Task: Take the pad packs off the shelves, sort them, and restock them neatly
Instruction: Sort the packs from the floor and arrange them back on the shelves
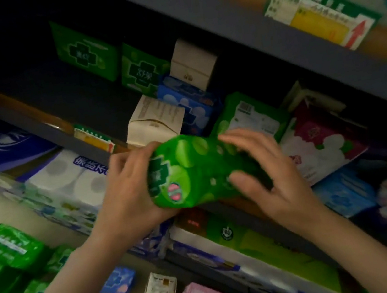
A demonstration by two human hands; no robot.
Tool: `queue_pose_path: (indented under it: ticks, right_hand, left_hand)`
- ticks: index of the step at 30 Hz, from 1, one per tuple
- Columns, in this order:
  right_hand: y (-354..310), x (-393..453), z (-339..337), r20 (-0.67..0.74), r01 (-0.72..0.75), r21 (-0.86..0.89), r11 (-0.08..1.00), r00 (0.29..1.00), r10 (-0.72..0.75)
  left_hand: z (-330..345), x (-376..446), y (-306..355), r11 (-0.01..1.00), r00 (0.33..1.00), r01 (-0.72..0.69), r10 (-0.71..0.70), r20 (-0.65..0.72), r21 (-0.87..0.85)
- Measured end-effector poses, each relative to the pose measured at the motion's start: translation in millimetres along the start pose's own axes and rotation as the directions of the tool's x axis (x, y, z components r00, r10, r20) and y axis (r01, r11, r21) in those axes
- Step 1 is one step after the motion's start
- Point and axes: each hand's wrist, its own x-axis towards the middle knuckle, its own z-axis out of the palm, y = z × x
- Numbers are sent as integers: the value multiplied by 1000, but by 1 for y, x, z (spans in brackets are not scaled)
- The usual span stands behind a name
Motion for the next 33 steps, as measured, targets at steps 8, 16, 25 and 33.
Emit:
queue_pose_path:
  ticks: [8,16,25,33]
  right_hand:
    - [101,80,15,-62,-412,-461,786,898,435]
    - [87,38,67,20,-339,-681,649,877,480]
    - [113,95,9,-43,-495,-611,618,800,599]
    - [109,83,18,-109,-368,-659,656,909,401]
  left_hand:
    - [-9,-29,-5,851,852,474,-508,-128,-227]
    - [3,-58,2,861,864,476,-496,-88,-178]
    - [4,-61,5,864,861,479,-497,-111,-157]
    - [-6,-67,-2,868,869,472,-488,-86,-154]
